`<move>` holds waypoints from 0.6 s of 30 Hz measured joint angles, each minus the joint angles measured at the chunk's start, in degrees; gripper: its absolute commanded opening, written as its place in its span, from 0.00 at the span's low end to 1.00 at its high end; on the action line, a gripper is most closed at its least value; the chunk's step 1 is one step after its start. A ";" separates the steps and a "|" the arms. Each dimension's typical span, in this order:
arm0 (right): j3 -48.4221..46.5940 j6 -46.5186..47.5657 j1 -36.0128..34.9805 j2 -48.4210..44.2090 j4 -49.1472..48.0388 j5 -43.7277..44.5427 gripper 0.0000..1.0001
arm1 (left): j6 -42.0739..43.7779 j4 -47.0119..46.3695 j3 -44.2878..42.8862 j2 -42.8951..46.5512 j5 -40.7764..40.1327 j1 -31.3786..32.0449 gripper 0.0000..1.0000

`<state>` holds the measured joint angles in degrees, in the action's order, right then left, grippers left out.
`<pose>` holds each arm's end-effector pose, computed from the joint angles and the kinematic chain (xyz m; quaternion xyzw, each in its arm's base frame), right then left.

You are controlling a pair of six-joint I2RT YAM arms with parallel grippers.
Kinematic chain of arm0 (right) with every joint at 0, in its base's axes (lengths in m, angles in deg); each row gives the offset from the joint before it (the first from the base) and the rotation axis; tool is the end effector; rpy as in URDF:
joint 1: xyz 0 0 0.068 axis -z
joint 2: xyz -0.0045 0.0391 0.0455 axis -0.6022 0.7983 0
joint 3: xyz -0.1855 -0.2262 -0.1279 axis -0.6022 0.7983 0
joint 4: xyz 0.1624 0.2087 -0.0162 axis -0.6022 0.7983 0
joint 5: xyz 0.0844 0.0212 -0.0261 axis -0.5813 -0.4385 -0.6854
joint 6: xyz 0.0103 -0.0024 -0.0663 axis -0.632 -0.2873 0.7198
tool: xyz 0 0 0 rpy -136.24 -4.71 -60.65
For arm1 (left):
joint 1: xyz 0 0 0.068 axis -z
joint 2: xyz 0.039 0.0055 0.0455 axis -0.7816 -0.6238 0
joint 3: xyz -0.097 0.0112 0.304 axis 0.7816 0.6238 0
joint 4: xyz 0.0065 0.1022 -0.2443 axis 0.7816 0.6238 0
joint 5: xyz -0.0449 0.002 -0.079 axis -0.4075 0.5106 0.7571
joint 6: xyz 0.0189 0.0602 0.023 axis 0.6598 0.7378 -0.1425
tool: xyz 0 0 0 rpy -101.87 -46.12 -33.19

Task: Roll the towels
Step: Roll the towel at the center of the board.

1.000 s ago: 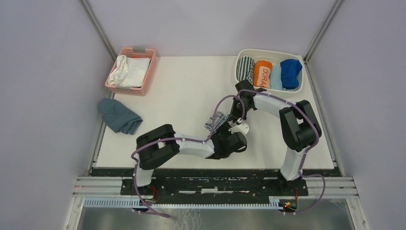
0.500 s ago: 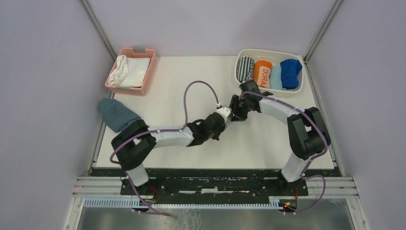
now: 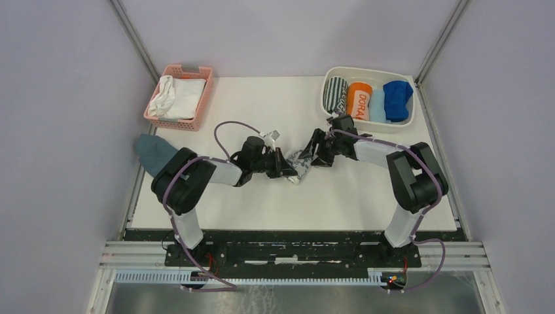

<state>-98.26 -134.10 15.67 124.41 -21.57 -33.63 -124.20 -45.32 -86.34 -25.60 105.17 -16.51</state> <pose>0.3398 0.1571 0.1976 0.1302 0.9148 0.3494 0.1549 0.2865 -0.2302 0.1657 0.0698 0.8585 -0.4502 0.2353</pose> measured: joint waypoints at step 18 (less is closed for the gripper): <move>-6.56 0.13 -2.49 6.67 7.63 3.39 0.21 | -2.40 12.41 -1.73 5.22 -7.28 2.05 0.65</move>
<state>-104.81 -133.97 13.17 131.07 -13.94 -30.24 -126.60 -32.90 -88.07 -20.37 97.89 -14.46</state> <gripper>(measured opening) 0.274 0.552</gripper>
